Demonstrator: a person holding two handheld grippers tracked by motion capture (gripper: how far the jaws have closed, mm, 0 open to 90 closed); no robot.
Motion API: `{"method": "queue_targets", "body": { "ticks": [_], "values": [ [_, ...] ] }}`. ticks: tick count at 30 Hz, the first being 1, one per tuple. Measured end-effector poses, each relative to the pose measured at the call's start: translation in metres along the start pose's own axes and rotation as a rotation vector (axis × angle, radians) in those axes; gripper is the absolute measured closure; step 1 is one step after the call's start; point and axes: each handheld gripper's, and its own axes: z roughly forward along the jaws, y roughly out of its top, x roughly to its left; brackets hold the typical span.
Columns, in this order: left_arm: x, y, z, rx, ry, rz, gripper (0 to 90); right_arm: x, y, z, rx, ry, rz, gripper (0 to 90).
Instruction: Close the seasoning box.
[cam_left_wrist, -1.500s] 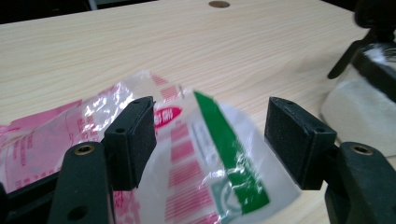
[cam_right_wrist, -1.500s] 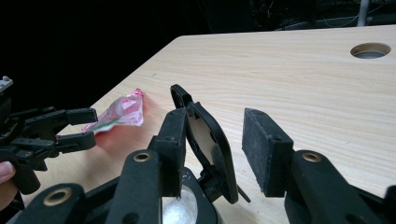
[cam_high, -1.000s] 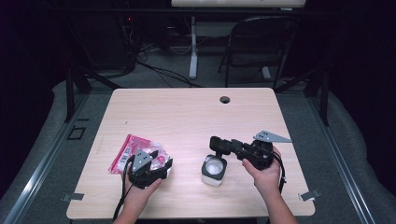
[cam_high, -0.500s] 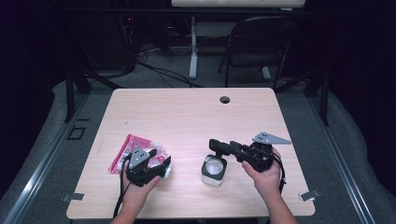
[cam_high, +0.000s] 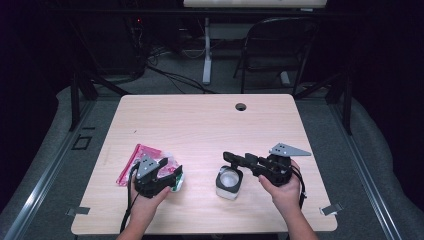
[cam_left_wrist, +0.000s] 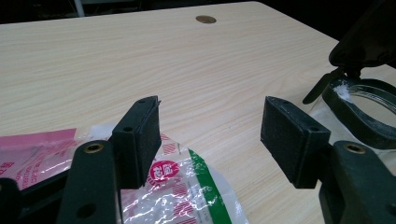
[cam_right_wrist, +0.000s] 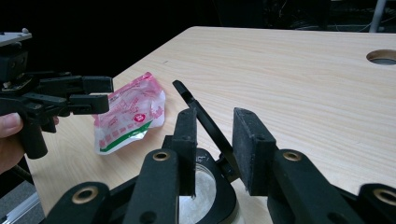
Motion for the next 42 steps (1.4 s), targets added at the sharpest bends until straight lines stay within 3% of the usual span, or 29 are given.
{"method": "queue_targets", "body": {
  "ticks": [21,42],
  "values": [
    [0.003,0.003,-0.001,0.002,0.001,-0.007,39.7,0.004,-0.003,0.000,0.003,0.016,-0.004,69.8],
    [0.003,0.007,0.001,0.000,-0.011,-0.005,40.3,0.016,-0.011,0.001,0.029,0.039,-0.055,66.7]
  ]
}}
